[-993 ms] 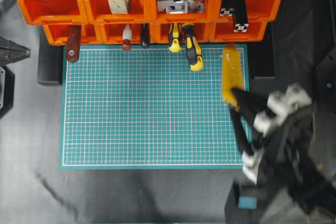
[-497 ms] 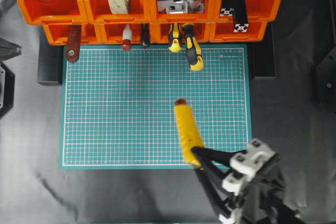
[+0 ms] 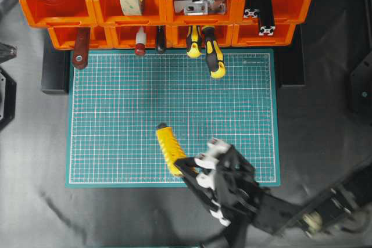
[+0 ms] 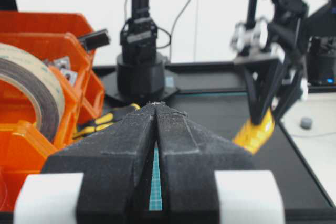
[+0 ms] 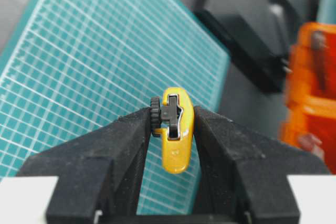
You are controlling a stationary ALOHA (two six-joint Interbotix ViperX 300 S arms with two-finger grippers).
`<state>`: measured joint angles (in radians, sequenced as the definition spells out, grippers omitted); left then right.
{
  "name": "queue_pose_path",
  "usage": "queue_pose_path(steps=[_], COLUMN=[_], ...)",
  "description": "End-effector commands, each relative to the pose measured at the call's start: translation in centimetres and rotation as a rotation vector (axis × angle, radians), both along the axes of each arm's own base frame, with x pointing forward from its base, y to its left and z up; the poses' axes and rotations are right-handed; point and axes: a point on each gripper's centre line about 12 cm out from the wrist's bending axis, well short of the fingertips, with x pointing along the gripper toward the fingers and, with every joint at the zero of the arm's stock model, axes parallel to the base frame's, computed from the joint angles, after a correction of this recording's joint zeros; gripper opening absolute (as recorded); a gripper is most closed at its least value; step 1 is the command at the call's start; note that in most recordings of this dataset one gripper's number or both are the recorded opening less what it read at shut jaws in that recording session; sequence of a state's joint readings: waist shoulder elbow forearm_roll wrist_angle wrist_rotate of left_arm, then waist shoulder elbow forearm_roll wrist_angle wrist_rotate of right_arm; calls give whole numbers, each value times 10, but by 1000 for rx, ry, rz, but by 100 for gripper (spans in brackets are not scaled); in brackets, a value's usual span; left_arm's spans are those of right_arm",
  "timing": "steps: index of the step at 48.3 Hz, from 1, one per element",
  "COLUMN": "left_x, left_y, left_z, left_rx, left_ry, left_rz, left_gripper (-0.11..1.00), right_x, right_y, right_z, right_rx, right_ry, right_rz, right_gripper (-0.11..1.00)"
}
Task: Pick cutter from container rack with right arm.
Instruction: 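Pull the knife out of the rack and carry it over the mat, then lower the knife onto the mat and open the right gripper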
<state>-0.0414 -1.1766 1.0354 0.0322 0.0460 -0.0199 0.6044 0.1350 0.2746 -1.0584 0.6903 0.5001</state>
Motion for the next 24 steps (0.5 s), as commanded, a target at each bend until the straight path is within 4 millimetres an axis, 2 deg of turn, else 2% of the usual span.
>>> queue_pose_path(steps=[1,7,24], left_x=[1,0,0], left_y=[0,0,0], left_z=[4,5,4], left_rx=[-3,-4,-4], left_ry=[-6,-15,-12], left_rz=[0,-2,0], left_gripper=[0,0,0], right_x=[9,18,36], right_y=[-11,-32,-72], right_z=[-4,-23,-47], right_rx=[24,20,50], right_ry=[-8,16,45], right_rz=[31,32,-7], right_gripper=[28,28,28])
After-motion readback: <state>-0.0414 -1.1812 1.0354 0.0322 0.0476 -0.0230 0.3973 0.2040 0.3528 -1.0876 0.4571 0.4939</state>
